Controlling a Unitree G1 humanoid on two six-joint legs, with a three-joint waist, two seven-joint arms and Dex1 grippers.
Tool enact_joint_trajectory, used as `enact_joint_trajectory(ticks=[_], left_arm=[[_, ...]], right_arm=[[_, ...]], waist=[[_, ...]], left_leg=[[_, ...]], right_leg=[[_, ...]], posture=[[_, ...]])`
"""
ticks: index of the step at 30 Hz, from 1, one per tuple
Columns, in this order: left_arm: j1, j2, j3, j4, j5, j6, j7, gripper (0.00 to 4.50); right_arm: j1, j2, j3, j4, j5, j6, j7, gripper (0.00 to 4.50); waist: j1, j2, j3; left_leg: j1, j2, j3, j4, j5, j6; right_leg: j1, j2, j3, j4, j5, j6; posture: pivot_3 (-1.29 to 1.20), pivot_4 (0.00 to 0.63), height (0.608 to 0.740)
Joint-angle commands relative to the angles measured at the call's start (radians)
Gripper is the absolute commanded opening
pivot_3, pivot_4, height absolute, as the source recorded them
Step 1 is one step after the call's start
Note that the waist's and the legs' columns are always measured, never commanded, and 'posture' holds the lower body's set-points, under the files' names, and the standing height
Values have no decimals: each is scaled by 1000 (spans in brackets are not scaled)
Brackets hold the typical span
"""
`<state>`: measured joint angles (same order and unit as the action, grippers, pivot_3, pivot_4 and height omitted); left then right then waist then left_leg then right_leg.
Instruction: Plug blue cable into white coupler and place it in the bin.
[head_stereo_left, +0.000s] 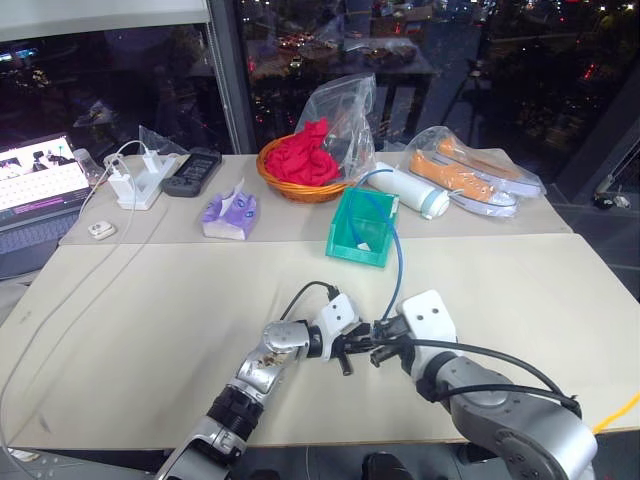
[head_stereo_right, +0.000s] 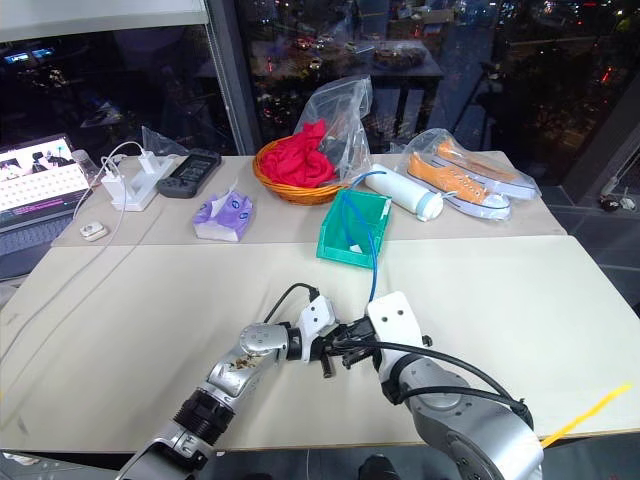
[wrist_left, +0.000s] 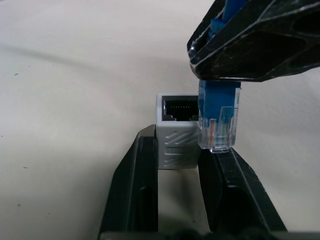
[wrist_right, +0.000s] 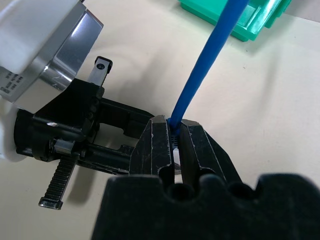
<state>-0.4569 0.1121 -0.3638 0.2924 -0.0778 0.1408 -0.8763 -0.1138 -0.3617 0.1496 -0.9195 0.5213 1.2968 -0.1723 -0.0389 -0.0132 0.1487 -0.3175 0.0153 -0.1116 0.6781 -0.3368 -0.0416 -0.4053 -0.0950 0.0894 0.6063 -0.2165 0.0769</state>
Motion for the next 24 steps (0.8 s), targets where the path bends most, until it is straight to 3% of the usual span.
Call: enact_joint_trajectory(ticks=[1, 10, 19, 24], left_arm=[[2, -6, 21, -55, -29, -18, -1, 635], [4, -3, 19, -57, -26, -19, 1, 635], [6, -7, 20, -56, -25, -20, 0, 635], [8, -8, 18, -57, -24, -22, -1, 635]], right_arm=[[43, -11, 6, 94, -53, 33, 13, 0], [-117, 117, -240, 41, -25, 2, 71, 0], [-143, 96, -269, 20, -43, 68, 107, 0], [-159, 187, -344, -1, -7, 105, 125, 0]], waist=[[-1, 0, 0], [1, 0, 3], [0, 1, 4], [-1, 1, 4]], left_leg=[[0, 0, 0, 0, 0, 0], [-4, 0, 0, 1, 1, -2], [-16, -1, -1, 0, 2, -3], [-16, -1, -1, 0, 2, -3]], right_leg=[[0, 0, 0, 0, 0, 0], [-8, 0, 0, 0, 2, -1], [-21, -1, 0, 0, 2, -3], [-21, -1, 0, 1, 2, -3]], posture=[[0, 150, 723], [0, 150, 723], [0, 150, 723], [0, 150, 723]])
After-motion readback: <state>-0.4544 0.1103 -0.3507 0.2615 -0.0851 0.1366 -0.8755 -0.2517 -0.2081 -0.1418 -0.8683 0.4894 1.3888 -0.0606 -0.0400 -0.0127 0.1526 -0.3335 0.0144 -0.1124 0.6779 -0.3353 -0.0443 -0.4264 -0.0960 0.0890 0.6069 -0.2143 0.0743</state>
